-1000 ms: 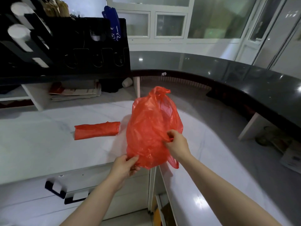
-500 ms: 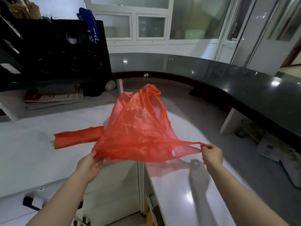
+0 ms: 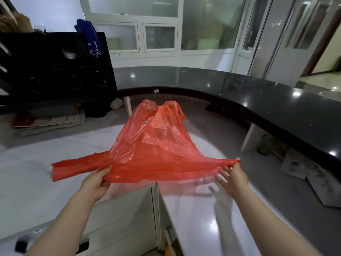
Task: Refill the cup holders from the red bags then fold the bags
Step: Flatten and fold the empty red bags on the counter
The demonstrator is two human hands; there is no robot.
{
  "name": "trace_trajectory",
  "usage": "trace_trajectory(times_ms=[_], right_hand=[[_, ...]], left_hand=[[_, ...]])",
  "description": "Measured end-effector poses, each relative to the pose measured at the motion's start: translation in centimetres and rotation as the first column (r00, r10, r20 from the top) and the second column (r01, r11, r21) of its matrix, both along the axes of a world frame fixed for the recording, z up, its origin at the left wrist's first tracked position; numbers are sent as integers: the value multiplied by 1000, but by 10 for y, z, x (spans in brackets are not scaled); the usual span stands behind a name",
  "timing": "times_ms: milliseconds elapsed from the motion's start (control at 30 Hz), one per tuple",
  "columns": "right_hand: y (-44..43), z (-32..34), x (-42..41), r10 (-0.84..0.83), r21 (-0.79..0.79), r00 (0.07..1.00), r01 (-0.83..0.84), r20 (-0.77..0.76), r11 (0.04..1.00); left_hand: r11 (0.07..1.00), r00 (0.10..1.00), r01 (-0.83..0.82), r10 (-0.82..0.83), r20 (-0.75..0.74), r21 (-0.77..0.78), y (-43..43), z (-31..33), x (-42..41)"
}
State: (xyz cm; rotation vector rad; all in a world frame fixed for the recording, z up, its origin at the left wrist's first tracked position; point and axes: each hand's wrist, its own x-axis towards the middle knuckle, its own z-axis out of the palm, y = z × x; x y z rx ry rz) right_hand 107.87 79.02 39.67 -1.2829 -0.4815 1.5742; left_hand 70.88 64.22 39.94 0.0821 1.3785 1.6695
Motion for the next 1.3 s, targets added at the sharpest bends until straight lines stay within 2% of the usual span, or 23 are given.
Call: trace_trajectory(times_ms=[100,167,233,300,367,467,600,733,900,967,1167,1300], right_hand=[[-6,-1,-2,-11,-81,999,15,52,997],[-12,-4,-7,20,-126,995,-8,95,992],[-19,-8,-12,46,-147,993,-30,113,989],[-22,-9,-16,60,-117,986,-41,157,992],[-23,-9,-20,81,-64,974,-69,212,996],[-24,-5,-25,126,-4,955,-130,267,992],[-26,-1,-24,279,19,897,-304,342,953],[-28,2,-19,389,6,868,-411,309,912],[-19,3,-7,313,11,928,-321,201,947],[-16,2,-2,288,1,944,-292,163,956],[-13,1,5,227,-21,964,-226,136,974],[-11,3,16,26,3,989,-27,144,1000]], left_hand=[[974,988,151,-152,-5,167,0,3,8],[941,980,171,-194,51,293,1,3,11],[927,979,161,-194,65,338,2,4,14],[948,989,122,-142,45,295,2,0,18],[968,993,115,-102,-67,222,2,-8,21],[972,949,218,-190,-251,89,0,-16,33],[967,952,248,-232,-198,59,11,-17,46],[989,991,107,-98,-95,103,29,-16,57],[995,997,8,-16,81,100,37,-14,49],[997,994,-11,3,105,79,39,-16,45],[999,999,35,-36,-31,-39,40,-19,31],[996,987,-31,18,-158,-79,26,-20,-3]])
